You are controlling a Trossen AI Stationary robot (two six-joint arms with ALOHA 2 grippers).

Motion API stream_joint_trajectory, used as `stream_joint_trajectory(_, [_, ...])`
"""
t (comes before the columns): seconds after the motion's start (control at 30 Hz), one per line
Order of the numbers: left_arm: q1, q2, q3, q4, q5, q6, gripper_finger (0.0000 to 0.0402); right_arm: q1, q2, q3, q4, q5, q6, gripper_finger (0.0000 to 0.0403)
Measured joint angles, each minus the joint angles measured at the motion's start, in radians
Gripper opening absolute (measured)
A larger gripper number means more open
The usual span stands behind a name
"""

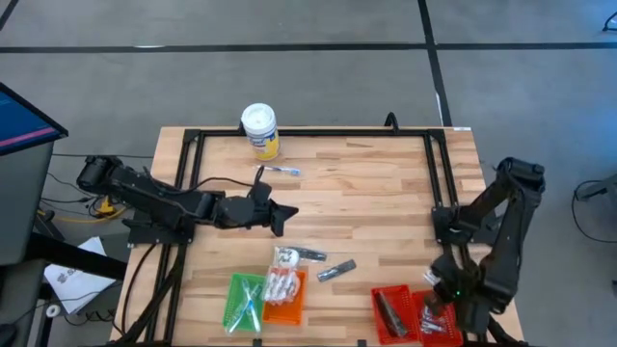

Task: Pick & Place Travel size toiletries
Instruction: Put the silver nail cutter into the right red basket

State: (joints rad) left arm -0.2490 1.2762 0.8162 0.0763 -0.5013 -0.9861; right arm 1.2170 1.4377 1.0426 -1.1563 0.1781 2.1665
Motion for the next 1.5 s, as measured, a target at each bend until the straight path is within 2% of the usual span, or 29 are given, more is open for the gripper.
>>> stream_joint_trajectory(0.23, [-0.026, 0.0, 0.0, 0.011, -0.026, -0.049, 0.0, 0.017, 0.118, 0.034, 0.168, -0.022, 0.0, 0.0052])
stream_joint_trajectory(0.5, [-0.042, 0.0, 0.0, 0.04, -0.065, -0.069, 0.0, 0.014, 0.277, 0.148, 0.18, -0.074, -0.011, 0.0052])
stream_joint_trajectory(0.8, [-0.042, 0.0, 0.0, 0.065, -0.066, -0.07, 0.0, 0.01, 0.373, 0.182, 0.176, -0.148, -0.016, 0.0054])
stream_joint_trajectory(1.23, [-0.061, 0.0, 0.0, 0.074, -0.068, -0.069, 0.0, 0.01, 0.376, 0.187, 0.149, -0.154, -0.016, 0.0118])
stream_joint_trajectory(1.5, [-0.06, 0.0, 0.0, 0.081, -0.071, -0.068, 0.0, 0.009, 0.374, 0.266, -0.041, -0.168, -0.047, 0.0165])
